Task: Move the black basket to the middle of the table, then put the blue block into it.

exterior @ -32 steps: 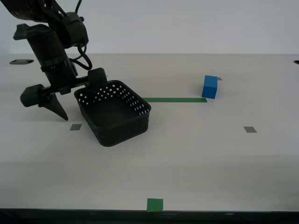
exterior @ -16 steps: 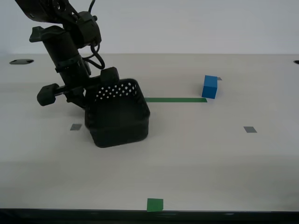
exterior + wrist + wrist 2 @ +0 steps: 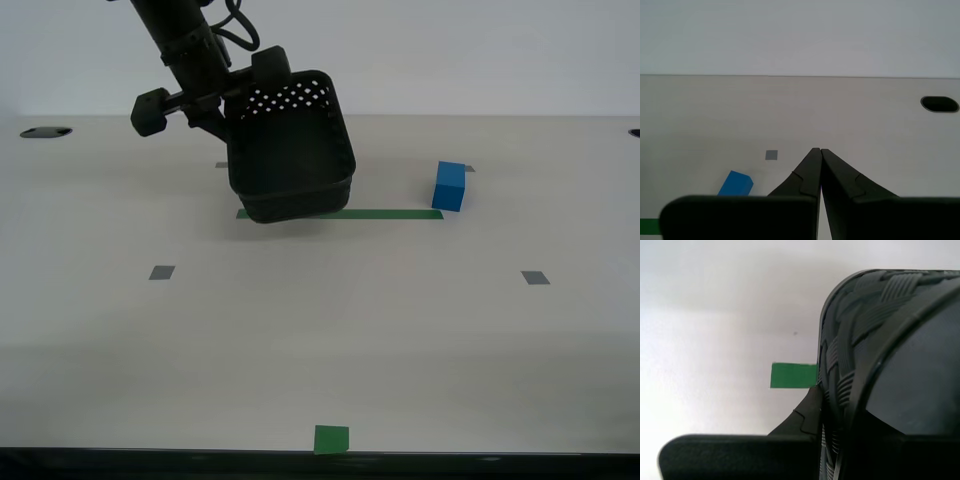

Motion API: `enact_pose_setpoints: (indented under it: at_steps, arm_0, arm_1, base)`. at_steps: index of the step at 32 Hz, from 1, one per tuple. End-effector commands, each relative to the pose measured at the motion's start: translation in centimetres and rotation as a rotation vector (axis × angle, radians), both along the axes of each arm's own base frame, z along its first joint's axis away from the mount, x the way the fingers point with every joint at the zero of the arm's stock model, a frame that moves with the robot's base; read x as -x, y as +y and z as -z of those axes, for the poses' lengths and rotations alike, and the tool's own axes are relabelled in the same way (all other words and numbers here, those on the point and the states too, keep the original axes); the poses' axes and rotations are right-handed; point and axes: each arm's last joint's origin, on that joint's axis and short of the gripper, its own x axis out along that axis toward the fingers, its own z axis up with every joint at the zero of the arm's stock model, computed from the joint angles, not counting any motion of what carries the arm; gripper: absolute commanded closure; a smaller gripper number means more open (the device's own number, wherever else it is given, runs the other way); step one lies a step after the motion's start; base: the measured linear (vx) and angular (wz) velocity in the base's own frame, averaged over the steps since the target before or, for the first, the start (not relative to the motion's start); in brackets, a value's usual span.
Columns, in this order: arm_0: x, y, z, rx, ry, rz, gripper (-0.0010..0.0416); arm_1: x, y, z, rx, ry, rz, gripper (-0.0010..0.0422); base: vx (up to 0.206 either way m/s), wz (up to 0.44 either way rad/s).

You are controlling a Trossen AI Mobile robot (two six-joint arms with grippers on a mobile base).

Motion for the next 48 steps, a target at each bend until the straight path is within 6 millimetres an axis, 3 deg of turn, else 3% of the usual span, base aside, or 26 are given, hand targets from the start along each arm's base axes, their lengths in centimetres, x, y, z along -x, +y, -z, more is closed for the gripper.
enact_pose_setpoints:
  at_steps: [1, 6, 10, 18, 23, 25, 27, 30, 35, 38, 40, 42, 48]
  arm_0:
    - [0.0, 0.0, -0.1, 0.0, -0.006, -0.002, 0.0406]
    - [0.0, 0.0, 0.0, 0.0, -0.001, -0.003, 0.0405]
    - [0.0, 0.0, 0.2, 0.0, 0.008, -0.003, 0.0405]
    - [0.2, 0.0, 1.1, 0.001, 0.046, -0.003, 0.0405]
    - [0.2, 0.0, 1.1, 0.001, 0.047, -0.003, 0.0406]
    - [0.2, 0.0, 1.1, 0.001, 0.046, -0.003, 0.0406]
    - [0.2, 0.1, 1.1, 0.0, 0.047, -0.003, 0.0405]
    - [0.2, 0.4, 1.1, -0.014, 0.047, -0.013, 0.0406]
    - [0.1, 2.3, 1.3, -0.072, 0.059, -0.081, 0.0405]
    - [-0.5, 4.6, 2.3, -0.091, 0.116, -0.16, 0.0405]
    - [-1.0, 5.5, 3.0, -0.086, 0.139, -0.188, 0.0406]
    - [-1.9, 6.3, 3.8, -0.083, 0.15, -0.213, 0.0406]
    - [-4.0, 6.9, 5.8, -0.08, 0.177, -0.21, 0.0404]
  arm_1:
    - [-0.5, -0.5, 0.3, -0.001, 0.023, -0.001, 0.0413]
    - [-2.4, -4.1, 2.7, -0.054, 0.089, 0.099, 0.0413]
    - [-3.7, -5.8, 3.6, -0.083, 0.131, 0.142, 0.0412]
    - [-4.5, -6.5, 3.8, -0.109, 0.13, 0.22, 0.0402]
    - [-4.5, -6.6, 3.6, -0.07, 0.143, 0.209, 0.0305]
    - [-4.8, -6.8, 3.2, -0.057, 0.131, 0.209, 0.0239]
    - [-5.4, -6.6, 2.4, -0.048, 0.101, 0.214, 0.0203]
    - [-6.6, -6.4, 0.5, -0.047, 0.03, 0.231, 0.0185]
    - [-8.5, -5.3, -3.6, -0.227, -0.133, 0.256, 0.0215]
    - [-9.2, -4.5, -8.2, -0.273, -0.265, 0.267, 0.0291]
    - [-9.0, -4.0, -9.6, -0.335, -0.318, 0.256, 0.0334]
    - [-8.6, -3.3, -11.3, -0.44, -0.376, 0.259, 0.0413]
    - [-7.9, -2.4, -13.5, -0.457, -0.422, 0.252, 0.0412]
  base:
    - [0.0, 0.0]
    - [0.0, 0.0]
    - [0.0, 0.0]
    - [0.0, 0.0]
    - [0.0, 0.0]
    - [0.0, 0.0]
    - [0.0, 0.0]
    - [0.0, 0.0]
    - [0.0, 0.0]
    - [0.0, 0.0]
    - [0.0, 0.0]
    - [0.0, 0.0]
    - [0.0, 0.0]
